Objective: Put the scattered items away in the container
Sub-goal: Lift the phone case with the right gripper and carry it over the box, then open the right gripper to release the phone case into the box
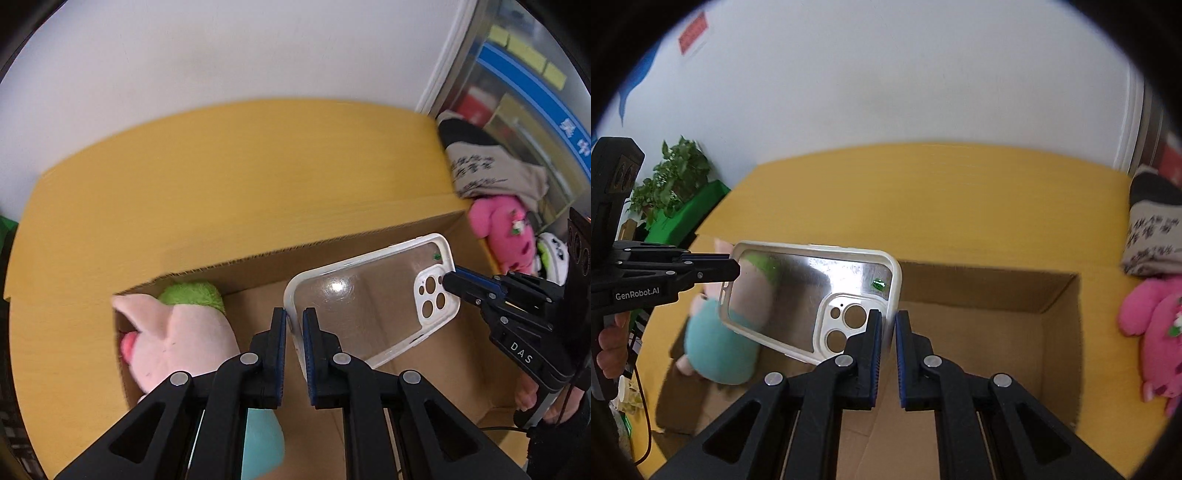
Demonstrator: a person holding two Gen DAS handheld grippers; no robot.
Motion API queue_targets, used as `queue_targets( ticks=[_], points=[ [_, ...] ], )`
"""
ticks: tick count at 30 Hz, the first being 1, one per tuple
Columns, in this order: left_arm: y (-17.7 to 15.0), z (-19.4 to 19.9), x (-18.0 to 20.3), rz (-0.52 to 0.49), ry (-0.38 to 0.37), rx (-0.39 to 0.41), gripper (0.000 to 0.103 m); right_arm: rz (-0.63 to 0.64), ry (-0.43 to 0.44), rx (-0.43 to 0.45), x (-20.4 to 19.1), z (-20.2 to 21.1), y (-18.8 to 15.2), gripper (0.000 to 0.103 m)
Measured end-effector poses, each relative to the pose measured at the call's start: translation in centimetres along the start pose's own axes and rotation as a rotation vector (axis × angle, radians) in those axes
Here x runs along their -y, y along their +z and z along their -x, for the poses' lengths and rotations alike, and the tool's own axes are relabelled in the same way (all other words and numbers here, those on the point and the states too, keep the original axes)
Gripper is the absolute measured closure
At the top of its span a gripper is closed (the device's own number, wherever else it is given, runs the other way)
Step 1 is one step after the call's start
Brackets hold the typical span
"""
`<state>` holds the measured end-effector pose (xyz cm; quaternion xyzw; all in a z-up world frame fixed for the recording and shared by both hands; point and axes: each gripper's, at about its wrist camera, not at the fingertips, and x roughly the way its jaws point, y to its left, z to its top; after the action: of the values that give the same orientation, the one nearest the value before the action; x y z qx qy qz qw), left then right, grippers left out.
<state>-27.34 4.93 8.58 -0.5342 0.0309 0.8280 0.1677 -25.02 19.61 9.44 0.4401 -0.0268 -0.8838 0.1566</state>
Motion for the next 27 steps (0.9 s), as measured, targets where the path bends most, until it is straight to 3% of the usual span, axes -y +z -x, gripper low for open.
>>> queue_targets(
  ticks=[9,13,17,19,21,24,27],
  points=[
    [0.5,-8.7,0.0,0.005,0.13,-0.142,0.096,-0.043,-0.021,-0.123,2.3,-7.6,-1.6,0.096],
    [0.5,-10.1,0.1,-0.004,0.174,-0.148,0.096,-0.052,-0.027,-0.176,2.7,-9.5,-2.3,0.095],
    [0.3,-8.9,0.1,0.02,0.151,-0.111,0.096,-0.092,0.014,-0.157,3.5,-9.1,-2.5,0.092],
    [0.0,-7.5,0.0,0.032,0.149,-0.081,0.09,-0.084,0.022,-0.128,3.7,-7.8,-2.5,0.076],
    [-0.6,-5.5,0.0,0.026,0.143,-0.035,0.069,-0.055,0.015,-0.091,3.2,-5.7,-2.4,0.063],
    [-3.0,-0.9,0.1,0.006,0.159,0.072,0.049,-0.004,0.04,-0.025,1.7,-0.8,-2.7,0.06],
    [-7.5,4.4,-0.4,-0.023,0.138,0.179,0.038,0.005,0.136,0.084,1.0,7.1,-5.5,0.058]
  ],
)
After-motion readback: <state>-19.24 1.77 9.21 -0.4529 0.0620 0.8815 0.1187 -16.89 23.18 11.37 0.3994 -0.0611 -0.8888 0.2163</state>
